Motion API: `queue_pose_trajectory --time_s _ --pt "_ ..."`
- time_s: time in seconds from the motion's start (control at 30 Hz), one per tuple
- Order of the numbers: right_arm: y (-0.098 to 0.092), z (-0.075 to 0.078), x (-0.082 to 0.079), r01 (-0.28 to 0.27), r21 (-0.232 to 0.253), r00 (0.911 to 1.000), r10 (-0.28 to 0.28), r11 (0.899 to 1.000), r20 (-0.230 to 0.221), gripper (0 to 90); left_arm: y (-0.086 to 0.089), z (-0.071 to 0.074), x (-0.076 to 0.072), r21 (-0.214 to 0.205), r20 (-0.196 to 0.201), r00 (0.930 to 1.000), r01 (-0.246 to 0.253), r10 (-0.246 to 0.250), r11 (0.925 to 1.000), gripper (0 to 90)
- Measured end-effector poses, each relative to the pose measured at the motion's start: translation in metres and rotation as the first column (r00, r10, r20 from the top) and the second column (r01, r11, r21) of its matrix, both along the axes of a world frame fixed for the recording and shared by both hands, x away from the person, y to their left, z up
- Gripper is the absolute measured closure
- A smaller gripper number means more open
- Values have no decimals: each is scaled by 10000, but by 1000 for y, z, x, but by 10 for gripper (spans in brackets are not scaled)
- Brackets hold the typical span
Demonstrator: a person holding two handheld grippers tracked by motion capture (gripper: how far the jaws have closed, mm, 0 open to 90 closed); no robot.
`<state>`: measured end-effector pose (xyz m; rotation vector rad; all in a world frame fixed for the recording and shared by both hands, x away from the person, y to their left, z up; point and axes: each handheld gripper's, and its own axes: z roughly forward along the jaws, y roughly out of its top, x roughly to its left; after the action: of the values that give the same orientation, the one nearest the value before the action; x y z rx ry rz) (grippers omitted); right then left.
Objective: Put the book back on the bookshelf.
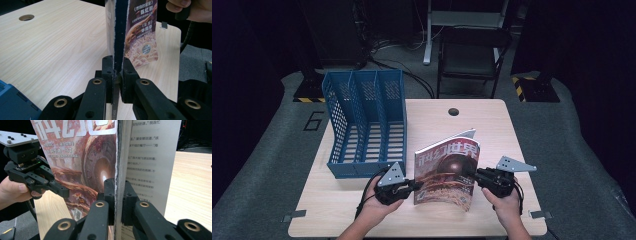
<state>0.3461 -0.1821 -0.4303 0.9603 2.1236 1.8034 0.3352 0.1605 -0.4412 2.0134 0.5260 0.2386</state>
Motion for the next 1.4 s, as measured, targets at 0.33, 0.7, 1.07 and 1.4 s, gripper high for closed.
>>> queue_pose_trajectory --time_s 0.33,0.7,1.07,1.4 --pt "1 -3 -2 -109 -187 9999 110 9998 28 848 0 -7 -2 108 174 9998 -24 22 9999 840" --pt "-5 -6 -2 -550 -36 9983 550 9985 -186 778 2 -9 -8 122 169 9994 295 -297 9995 838" --pt "-9 -6 -4 -1289 -119 9916 1287 9916 -136 837 -1 -6 -12 139 -278 9992 300 -296 9995 812" --pt "-10 -6 -5 -1649 -120 9862 1646 9862 -194 840 -3 9 -8 18 -515 9981 326 -325 9995 733"
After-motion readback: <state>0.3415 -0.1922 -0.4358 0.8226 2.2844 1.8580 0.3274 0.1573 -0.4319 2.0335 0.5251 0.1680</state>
